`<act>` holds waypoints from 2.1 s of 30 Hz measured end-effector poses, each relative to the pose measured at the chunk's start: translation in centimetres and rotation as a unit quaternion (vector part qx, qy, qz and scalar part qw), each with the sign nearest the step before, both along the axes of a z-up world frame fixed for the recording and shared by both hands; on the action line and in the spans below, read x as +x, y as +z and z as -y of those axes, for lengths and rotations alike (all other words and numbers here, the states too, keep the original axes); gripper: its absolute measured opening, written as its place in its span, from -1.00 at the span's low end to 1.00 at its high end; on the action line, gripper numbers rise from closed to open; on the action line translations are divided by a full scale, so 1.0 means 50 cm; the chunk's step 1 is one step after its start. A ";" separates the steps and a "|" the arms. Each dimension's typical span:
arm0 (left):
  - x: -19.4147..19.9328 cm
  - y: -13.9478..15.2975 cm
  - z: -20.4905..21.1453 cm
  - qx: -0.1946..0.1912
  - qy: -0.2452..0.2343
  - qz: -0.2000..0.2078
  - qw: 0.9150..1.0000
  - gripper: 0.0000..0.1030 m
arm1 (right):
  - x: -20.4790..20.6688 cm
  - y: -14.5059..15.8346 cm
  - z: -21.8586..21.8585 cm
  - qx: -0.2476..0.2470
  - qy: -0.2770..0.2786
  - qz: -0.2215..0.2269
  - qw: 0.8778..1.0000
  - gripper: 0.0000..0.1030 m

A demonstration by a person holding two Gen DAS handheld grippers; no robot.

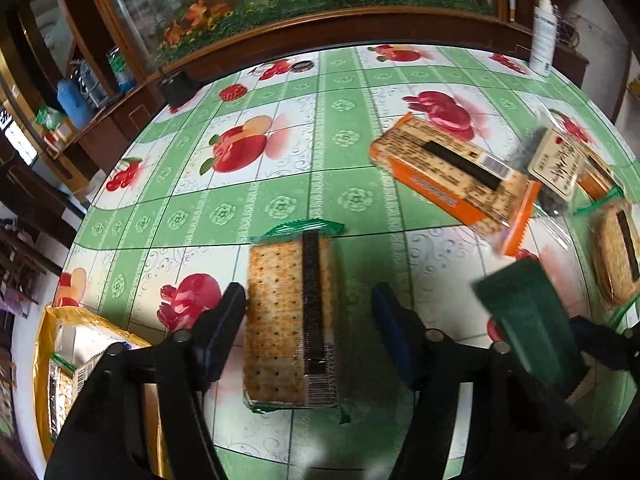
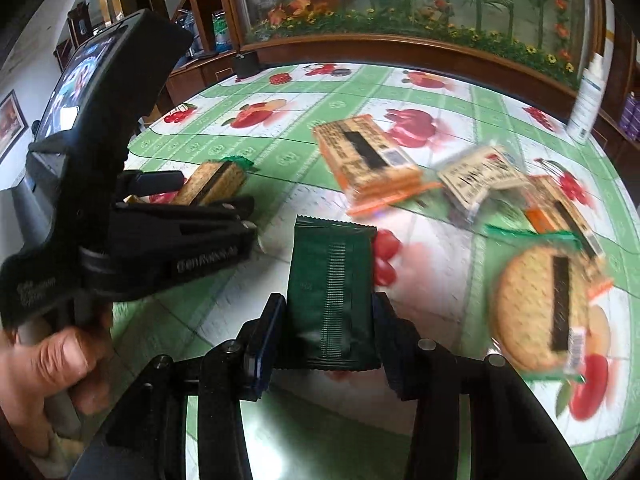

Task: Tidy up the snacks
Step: 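Grasp the dark green pack with the right gripper while the left grasps the long cracker pack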

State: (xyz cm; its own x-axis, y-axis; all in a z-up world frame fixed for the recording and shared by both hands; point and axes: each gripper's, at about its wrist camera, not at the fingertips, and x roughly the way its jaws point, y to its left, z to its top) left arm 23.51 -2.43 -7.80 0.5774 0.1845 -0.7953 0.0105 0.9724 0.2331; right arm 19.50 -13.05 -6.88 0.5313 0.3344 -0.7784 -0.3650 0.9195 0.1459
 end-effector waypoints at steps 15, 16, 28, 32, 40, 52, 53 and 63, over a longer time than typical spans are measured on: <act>-0.074 0.045 0.001 -0.042 -0.027 0.038 0.998 -1.00 | -0.071 0.031 0.117 0.048 -0.040 0.008 0.998 -0.11; -0.072 0.041 0.000 -0.037 -0.025 0.034 0.998 -1.00 | -0.074 0.031 0.118 0.049 -0.040 0.008 0.998 -0.11; -0.050 0.002 0.019 0.033 -0.010 0.022 0.999 0.83 | -0.092 0.038 0.109 0.059 -0.030 0.014 0.998 -0.11; -0.045 -0.011 0.001 -0.021 -0.010 0.007 1.000 0.73 | -0.093 0.040 0.113 0.060 -0.033 0.016 0.998 -0.11; -0.061 0.002 0.002 -0.027 -0.009 0.015 0.999 -0.11 | -0.094 0.042 0.125 0.065 -0.042 0.018 0.997 -0.09; -0.106 0.028 0.002 -0.053 -0.029 0.033 0.998 -0.52 | -0.091 0.035 0.100 0.039 -0.029 0.013 0.999 -0.10; -0.108 0.031 0.001 -0.055 -0.030 0.033 0.997 -0.66 | -0.090 0.031 0.095 0.032 -0.027 0.012 0.999 -0.10; -0.115 0.026 0.000 -0.030 -0.022 0.032 0.999 -0.80 | -0.071 -0.016 0.067 -0.010 -0.017 -0.006 1.000 -0.11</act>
State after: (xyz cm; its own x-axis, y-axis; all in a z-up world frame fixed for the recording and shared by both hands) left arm 17.75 -2.42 -6.50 0.6338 0.1112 -0.7655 0.0397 0.9836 0.1757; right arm 15.93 -16.39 -7.67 0.5331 0.3017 -0.7904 -0.3325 0.9338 0.1322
